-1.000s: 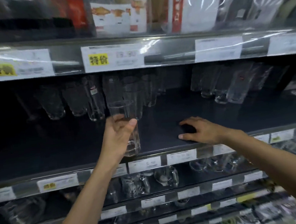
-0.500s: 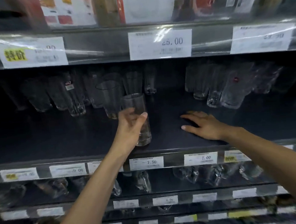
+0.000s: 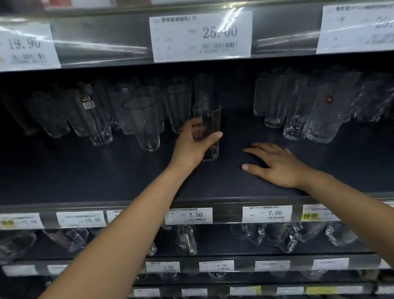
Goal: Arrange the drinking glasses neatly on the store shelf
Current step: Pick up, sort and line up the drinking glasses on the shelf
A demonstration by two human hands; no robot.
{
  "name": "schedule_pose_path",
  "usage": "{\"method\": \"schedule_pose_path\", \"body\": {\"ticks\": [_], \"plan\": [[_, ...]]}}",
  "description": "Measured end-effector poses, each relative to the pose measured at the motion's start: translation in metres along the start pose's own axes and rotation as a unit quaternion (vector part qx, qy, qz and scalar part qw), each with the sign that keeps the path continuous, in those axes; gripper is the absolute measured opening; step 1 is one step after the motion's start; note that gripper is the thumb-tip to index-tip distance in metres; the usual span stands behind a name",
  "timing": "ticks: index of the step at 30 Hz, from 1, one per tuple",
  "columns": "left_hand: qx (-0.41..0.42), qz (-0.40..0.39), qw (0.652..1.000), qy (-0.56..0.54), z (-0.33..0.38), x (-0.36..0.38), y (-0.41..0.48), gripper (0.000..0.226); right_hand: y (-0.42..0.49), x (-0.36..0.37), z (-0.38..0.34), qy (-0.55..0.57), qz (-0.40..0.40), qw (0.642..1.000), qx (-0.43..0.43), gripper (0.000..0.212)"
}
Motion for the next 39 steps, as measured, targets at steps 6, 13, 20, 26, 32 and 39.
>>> {"method": "schedule_pose_path", "body": {"ticks": [6, 13, 20, 26, 32, 39], "plan": [[0.004, 0.062, 0.998, 0.028, -0.008, 0.007, 0.023, 0.067, 0.001, 0.000, 0.001, -0.001, 0.010, 1.000, -0.001, 0.065], [-0.018, 0.118, 0.989, 0.089, -0.021, 0.012, 0.043, 0.053, 0.002, 0.001, 0.001, 0.004, 0.015, 1.000, -0.006, 0.065], [-0.044, 0.153, 0.976, 0.149, -0.029, 0.011, 0.068, 0.042, 0.002, 0.001, 0.002, 0.009, 0.009, 1.000, -0.010, 0.078], [-0.062, 0.163, 0.973, 0.153, -0.037, 0.009, 0.087, 0.032, 0.002, 0.001, 0.002, 0.006, 0.012, 1.000, -0.009, 0.071], [-0.061, 0.170, 0.971, 0.158, -0.039, 0.008, 0.096, 0.029, 0.002, 0.001, 0.002, 0.014, 0.015, 1.000, -0.012, 0.088], [-0.051, 0.174, 0.968, 0.175, -0.040, 0.007, 0.100, 0.027, 0.000, -0.001, -0.001, 0.013, 0.010, 1.000, -0.008, 0.067]]}}
Point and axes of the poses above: each hand's wrist, its own y-axis towards the middle knuckle, its own x-axis out of the palm, z = x × y, the point moved 2 cm from there along y, towards the middle knuckle, and after that the axes turned 14 degrees about -z, right-handed, at the moved point
